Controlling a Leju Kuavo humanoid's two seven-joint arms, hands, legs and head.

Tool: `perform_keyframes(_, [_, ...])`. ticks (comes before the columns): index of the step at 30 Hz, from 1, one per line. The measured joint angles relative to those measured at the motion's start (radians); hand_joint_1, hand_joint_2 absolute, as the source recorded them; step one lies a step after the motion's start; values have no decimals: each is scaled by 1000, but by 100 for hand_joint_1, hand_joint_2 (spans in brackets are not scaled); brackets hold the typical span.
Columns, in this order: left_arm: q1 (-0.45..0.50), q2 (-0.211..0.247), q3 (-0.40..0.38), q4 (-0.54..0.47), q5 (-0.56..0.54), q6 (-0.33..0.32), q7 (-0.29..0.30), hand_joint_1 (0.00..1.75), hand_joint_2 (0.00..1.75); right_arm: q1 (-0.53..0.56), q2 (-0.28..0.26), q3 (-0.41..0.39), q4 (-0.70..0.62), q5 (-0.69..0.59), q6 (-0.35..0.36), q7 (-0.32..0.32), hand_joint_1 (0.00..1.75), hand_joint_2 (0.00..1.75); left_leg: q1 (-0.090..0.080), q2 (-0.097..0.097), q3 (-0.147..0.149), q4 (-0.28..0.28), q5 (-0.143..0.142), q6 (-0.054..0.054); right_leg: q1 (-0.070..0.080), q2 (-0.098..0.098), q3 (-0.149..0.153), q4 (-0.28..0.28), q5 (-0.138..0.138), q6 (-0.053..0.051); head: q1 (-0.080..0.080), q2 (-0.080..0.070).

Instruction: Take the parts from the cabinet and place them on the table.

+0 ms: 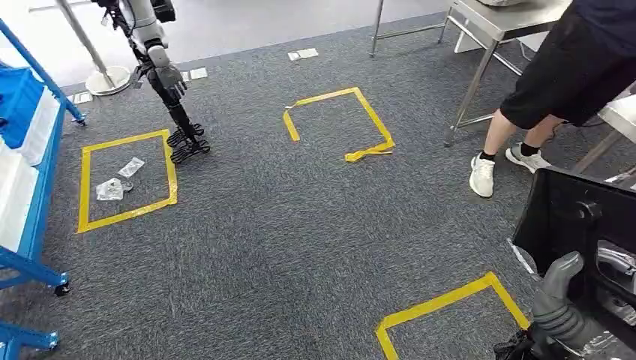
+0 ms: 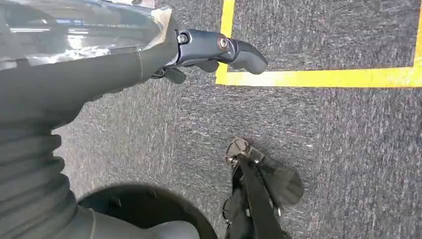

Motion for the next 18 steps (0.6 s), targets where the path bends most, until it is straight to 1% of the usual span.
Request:
perform_keyframes(1, [1, 1, 0, 0, 0, 0, 0, 0, 175, 0, 1, 0, 2, 0, 0, 0, 175, 175, 0, -1, -9, 4, 15, 0, 0, 14, 1, 0, 0, 0, 1, 0])
perform_keyframes(2, [1, 2, 0, 0, 0, 1, 0, 0, 175, -1, 2, 0, 2, 0, 0, 0, 175, 175, 1, -1, -2, -26, 45, -1, 0, 25, 2, 1, 0, 0, 0, 0])
perform_keyframes(3, [0, 3, 0, 0, 0, 1, 0, 0, 175, -2, 2, 0, 2, 0, 0, 0, 175, 175, 3, -4, 26, -96, 95, -1, -2, 39, 4, 2, 0, 1, -1, 0])
perform_keyframes(4, [0, 4, 0, 0, -1, 1, -1, 0, 175, -3, 2, 0, 3, 0, 0, 0, 175, 175, 9, -19, 65, -188, 146, -1, -3, 53, 6, 3, -1, 1, -1, 0])
perform_keyframes(5, [0, 5, 0, 0, -1, 1, -2, 0, 175, -5, 3, 0, 3, 0, 1, 1, 175, 175, 16, -62, 96, -260, 177, -1, -3, 63, 3, 5, -1, 3, -1, 0])
perform_keyframes(6, [0, 4, 0, 0, -1, 2, -3, 0, 175, -9, 4, 0, 3, -2, 3, 2, 175, 175, 17, -86, 106, -294, 168, -4, 10, 75, -3, 17, -5, 13, -1, 0])
perform_keyframes(7, [0, 4, 0, 0, 0, 2, -5, 0, 175, -11, 4, 0, 3, -3, 5, 2, 175, 175, 13, -73, 103, -290, 170, 2, 4, 85, -7, 13, -2, 19, 3, 0])
perform_keyframes(8, [-1, 3, 0, 0, 0, 3, -7, 0, 175, -11, 5, 0, 3, -3, 7, 2, 175, 175, 6, -63, 104, -290, 169, 10, 1, 95, -10, 9, 0, 27, 0, 0])
perform_keyframes(9, [-3, 3, 0, 0, 2, 4, -10, 0, 175, -9, 6, 0, 4, -6, 9, 2, 175, 175, -1, -51, 107, -290, 171, 19, -5, 107, -13, 6, 4, 36, 2, 0])
perform_keyframes(10, [-3, 1, 0, 0, 3, 3, -12, 0, 175, -9, 6, 0, 3, -6, 10, 2, 175, 175, 3, -39, 112, -299, 178, 29, 2, 117, -24, 5, 5, 44, 2, 0])
perform_keyframes(11, [-5, 0, 0, 0, 5, 1, -17, 0, 175, -8, 5, 0, 4, -6, 11, 2, 175, 175, 5, -25, 120, -305, 184, 37, -4, 68, -29, 25, -2, 42, 1, 0])
perform_keyframes(12, [-5, 0, 0, 0, 9, -2, -21, 0, 175, -11, 6, 0, 4, -6, 11, 2, 175, 175, 5, -16, 121, -308, 185, 42, 2, 23, -50, 64, -25, 39, 7, 0])
perform_keyframes(13, [-4, 0, 0, 0, 12, -4, -23, 0, 175, -14, 6, 0, 4, -3, 11, 2, 175, 175, 2, -2, 121, -308, 184, 46, 2, 3, -85, 131, -57, 35, 11, 0])
perform_keyframes(14, [-3, -1, 0, 0, 15, -8, -26, 0, 175, -14, 6, 0, 7, -3, 12, 2, 175, 175, 0, 12, 120, -308, 184, 47, 1, -6, -129, 219, -92, 33, 12, 0])
perform_keyframes(15, [-2, -1, 0, 0, 17, -12, -28, 0, 175, -12, 6, 0, 9, -4, 12, 2, 175, 175, 0, 26, 119, -308, 182, 48, 0, -10, -165, 291, -113, 35, 12, 0])
perform_keyframes(16, [-2, 0, 1, 0, 18, -12, -30, 0, 175, -11, 6, 0, 11, -6, 13, 2, 175, 175, -1, 38, 119, -307, 181, 48, -2, -11, -181, 320, -116, 41, 13, 0])
perform_keyframes(17, [-2, 0, 1, 0, 21, -13, -32, 0, 175, -9, 6, 0, 13, -8, 14, 1, 175, 175, -1, 50, 120, -307, 179, 46, -5, -14, -171, 298, -103, 49, 12, 0])
perform_keyframes(18, [-2, 0, 1, 0, 21, -14, -33, 0, 175, -8, 6, 0, 13, -9, 15, 1, 175, 175, -1, 61, 122, -307, 176, 44, -8, -19, -137, 236, -78, 60, 13, 0])
